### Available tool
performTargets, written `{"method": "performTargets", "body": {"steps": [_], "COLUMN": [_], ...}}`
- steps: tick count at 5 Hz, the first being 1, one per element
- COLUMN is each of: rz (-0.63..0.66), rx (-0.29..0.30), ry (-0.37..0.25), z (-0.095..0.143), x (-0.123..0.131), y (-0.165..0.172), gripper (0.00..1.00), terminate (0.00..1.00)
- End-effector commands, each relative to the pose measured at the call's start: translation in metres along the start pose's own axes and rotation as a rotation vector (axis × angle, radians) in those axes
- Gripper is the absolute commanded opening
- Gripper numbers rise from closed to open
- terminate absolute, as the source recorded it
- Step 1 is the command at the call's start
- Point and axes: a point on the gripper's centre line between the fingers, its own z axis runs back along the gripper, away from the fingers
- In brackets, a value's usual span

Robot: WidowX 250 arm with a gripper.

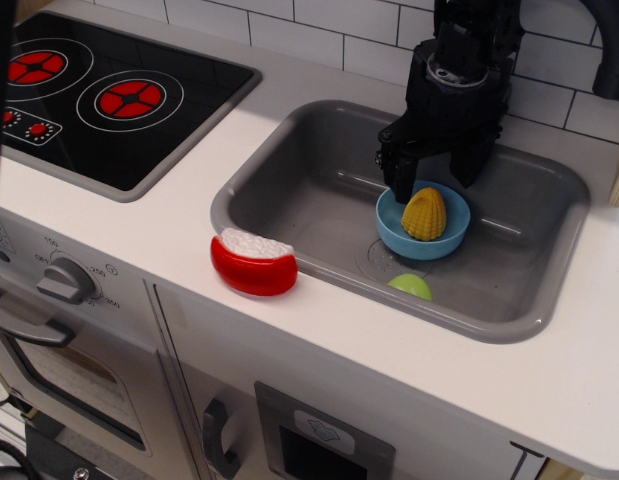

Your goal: Put corn in bowl sink

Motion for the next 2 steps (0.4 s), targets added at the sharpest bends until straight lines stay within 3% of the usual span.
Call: {"method": "performTargets", "body": {"steps": [1,2], "rz": [-0.013,-0.013], "rx": [-0.093,-0.093], "ry": [-0.020,-0.020], "z": [0.0456,0.0456], "x": [0.0109,0.0109], "y": [-0.0080,-0.0080], "gripper": [1.00,1.00], "terminate": [0.00,1.00]}}
